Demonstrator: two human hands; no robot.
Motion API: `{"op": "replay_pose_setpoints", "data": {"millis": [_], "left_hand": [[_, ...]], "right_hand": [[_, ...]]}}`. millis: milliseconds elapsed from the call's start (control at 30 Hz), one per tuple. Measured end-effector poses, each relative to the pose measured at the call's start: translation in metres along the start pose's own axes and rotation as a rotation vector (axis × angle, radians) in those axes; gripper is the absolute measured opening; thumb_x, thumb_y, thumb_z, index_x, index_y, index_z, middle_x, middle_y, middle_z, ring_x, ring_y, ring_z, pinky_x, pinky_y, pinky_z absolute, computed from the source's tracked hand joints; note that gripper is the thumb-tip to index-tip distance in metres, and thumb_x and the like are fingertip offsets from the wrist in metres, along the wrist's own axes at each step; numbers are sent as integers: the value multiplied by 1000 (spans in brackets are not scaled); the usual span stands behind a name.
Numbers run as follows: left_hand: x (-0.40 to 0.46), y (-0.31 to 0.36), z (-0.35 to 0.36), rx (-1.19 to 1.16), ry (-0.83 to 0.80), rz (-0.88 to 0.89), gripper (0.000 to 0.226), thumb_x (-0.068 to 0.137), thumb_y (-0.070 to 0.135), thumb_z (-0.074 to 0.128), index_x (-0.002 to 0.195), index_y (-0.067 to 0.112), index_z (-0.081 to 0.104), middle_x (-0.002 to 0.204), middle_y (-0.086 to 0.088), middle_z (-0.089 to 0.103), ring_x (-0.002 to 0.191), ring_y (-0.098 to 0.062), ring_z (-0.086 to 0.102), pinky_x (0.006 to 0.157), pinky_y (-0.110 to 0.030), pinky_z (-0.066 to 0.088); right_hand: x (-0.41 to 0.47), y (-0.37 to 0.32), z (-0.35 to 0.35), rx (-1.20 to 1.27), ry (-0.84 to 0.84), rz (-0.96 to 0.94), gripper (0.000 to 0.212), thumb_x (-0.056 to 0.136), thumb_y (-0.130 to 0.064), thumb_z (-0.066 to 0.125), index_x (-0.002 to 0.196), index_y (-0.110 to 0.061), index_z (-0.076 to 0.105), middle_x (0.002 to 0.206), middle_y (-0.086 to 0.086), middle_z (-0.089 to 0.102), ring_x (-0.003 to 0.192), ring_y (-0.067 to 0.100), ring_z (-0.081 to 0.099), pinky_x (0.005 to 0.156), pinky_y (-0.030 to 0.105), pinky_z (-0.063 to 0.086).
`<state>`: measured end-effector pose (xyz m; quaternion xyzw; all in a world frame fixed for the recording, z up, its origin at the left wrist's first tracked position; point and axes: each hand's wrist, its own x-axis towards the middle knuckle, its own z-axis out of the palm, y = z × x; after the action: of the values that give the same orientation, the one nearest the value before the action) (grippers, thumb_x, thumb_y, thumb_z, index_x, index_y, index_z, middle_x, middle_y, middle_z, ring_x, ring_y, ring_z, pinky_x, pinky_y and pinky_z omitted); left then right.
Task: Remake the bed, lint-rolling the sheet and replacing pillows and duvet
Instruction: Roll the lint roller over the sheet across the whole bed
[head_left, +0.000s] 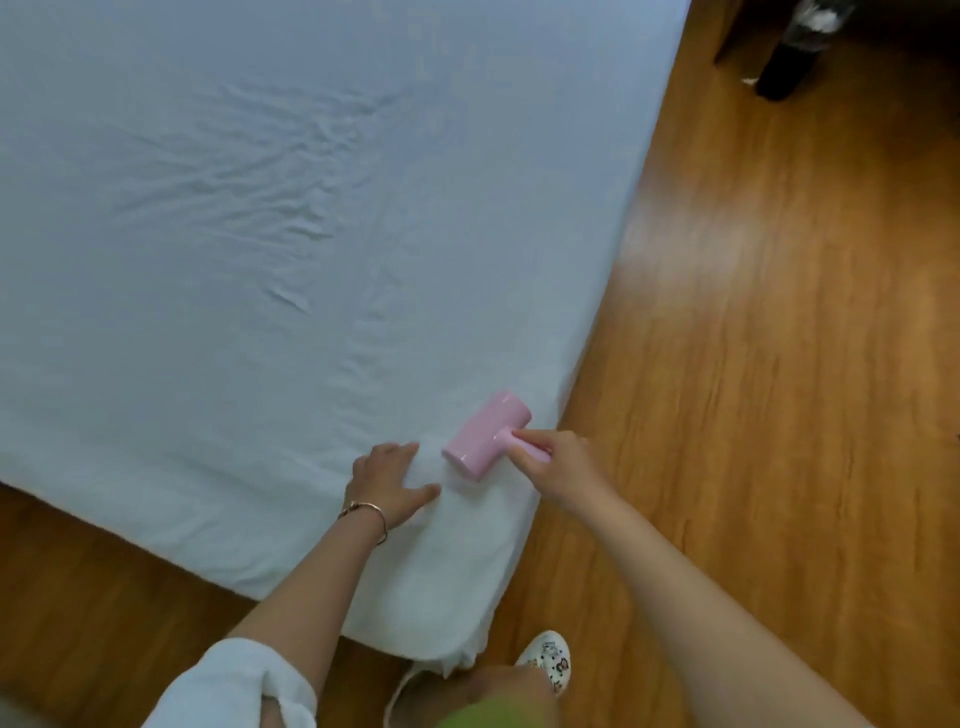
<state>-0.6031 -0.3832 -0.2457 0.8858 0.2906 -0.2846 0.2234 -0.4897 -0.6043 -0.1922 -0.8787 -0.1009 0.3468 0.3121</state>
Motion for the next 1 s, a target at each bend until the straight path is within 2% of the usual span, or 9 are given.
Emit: {"op": "replay_pose_setpoints", "data": {"millis": [133,267,400,500,600,700,800,867,1000], "left_hand": [[15,25,-9,-162,121,-93,72,85,48,62,147,26,33,152,-6,31,139,-27,28,109,-36,31],[38,50,-15,-316,178,-249,75,91,50,55,153,26,18,161,-9,9,147,-28,9,117,-37,16],[75,73,-28,-417,300,-424,64,98,47,40,153,30,13,162,-5,0,148,-27,1,117,-40,12],[102,88,-35,-527,279,-618,64,98,55,29,153,37,1,162,-1,-12,148,-23,-10,116,-49,5],[112,99,-29,-550,269,-691,62,98,58,19,149,43,-14,158,4,-25,146,-20,-21,115,-53,-6],[117,102,-22,-575,323,-734,55,101,47,15,146,46,-17,157,8,-27,145,-16,-24,114,-52,-9],[120,103,-21,-608,360,-762,53,102,41,15,145,49,-14,157,11,-25,145,-13,-22,114,-50,-11],[123,102,-18,-592,363,-782,53,102,45,15,143,51,-18,156,13,-27,145,-12,-23,114,-50,-13],[129,105,-15,-502,339,-858,56,99,54,14,144,48,-19,156,11,-28,145,-13,-24,115,-51,-13]], "right_hand": [[32,-34,-43,-30,-16,-98,47,81,-71,53,119,-47,65,110,-18,70,102,11,63,88,37,53],[84,-71,-78,-275,-47,-161,51,79,-67,62,125,-45,60,116,-14,66,106,13,62,80,31,49],[141,-104,-100,-463,-101,-225,49,72,-73,63,113,-46,64,96,-17,63,88,11,61,68,27,41],[189,-128,-104,-578,-127,-295,44,76,-69,59,111,-45,67,88,-18,63,82,12,63,64,25,42],[229,-157,-102,-656,-183,-391,43,76,-72,60,107,-45,68,83,-18,62,77,12,60,63,24,40],[259,-190,-85,-645,-280,-497,42,75,-74,62,107,-47,69,84,-18,66,76,9,58,65,23,39],[283,-202,-62,-713,-420,-619,39,79,-72,60,112,-52,67,102,-20,71,88,10,64,68,23,41],[302,-194,-58,-732,-472,-638,38,81,-71,59,115,-54,65,110,-24,69,98,8,65,72,22,42],[341,-167,-88,-703,-499,-629,37,78,-69,63,113,-57,64,104,-28,69,94,5,66,74,21,44]]}}
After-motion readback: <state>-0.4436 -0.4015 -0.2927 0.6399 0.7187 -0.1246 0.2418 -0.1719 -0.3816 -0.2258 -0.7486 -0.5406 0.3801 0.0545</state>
